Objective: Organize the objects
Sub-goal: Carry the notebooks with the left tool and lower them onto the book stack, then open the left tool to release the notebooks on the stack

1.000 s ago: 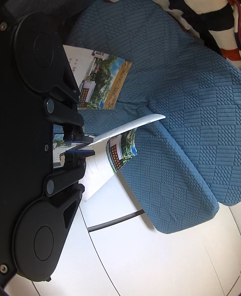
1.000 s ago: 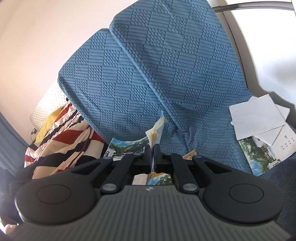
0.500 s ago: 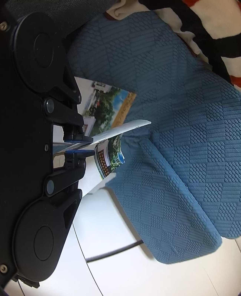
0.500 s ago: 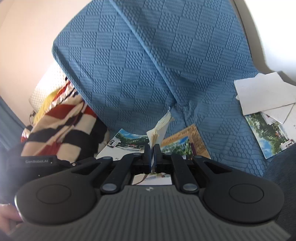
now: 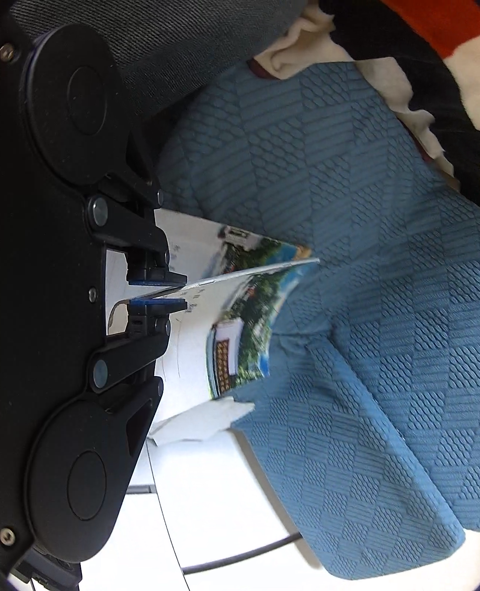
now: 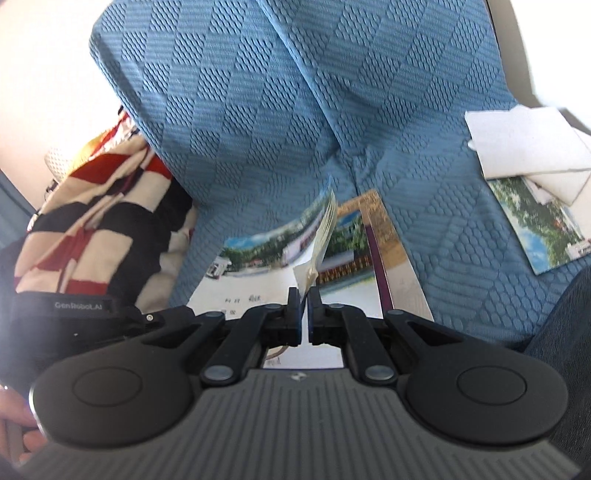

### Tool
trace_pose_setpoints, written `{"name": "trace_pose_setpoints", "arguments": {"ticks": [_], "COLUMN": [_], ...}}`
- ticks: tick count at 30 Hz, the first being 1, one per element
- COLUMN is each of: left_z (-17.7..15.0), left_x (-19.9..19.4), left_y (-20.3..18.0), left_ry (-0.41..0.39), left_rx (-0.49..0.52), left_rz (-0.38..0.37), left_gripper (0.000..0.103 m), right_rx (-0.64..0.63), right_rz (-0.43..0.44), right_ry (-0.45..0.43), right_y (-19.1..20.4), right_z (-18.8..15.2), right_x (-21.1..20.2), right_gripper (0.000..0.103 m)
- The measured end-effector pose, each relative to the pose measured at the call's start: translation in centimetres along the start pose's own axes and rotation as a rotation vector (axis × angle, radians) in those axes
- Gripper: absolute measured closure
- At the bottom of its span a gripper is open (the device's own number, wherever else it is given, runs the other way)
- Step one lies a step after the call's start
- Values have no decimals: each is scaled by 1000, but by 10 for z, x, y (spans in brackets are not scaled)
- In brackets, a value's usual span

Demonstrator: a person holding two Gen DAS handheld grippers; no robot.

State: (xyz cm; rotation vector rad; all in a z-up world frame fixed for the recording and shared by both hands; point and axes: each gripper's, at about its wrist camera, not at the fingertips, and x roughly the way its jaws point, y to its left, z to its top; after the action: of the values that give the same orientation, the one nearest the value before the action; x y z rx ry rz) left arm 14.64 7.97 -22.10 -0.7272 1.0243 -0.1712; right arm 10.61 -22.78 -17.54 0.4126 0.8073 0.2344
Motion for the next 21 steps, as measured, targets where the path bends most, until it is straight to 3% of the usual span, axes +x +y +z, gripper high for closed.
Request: {"name": "trace_pose_setpoints", "arguments": {"ticks": [11,17,21], "left_z": [-13,-18,-20], "left_x": [22,29,28], "left_y": [12,20,19], "left_ry": [67,89,97], "left_rx": [35,35,46], "left_rz": [100,110,111], "left_gripper": [98,98,88], "right_rx": [-7,-20,-11], "right_rz": [-76,-128,-139], "right_ry": [94,142,171], "right_y": [-3,-5,-7], "right_z": [-21,-26,-26], "right_x": [17,24,25], "right_gripper": [97,95,92]}}
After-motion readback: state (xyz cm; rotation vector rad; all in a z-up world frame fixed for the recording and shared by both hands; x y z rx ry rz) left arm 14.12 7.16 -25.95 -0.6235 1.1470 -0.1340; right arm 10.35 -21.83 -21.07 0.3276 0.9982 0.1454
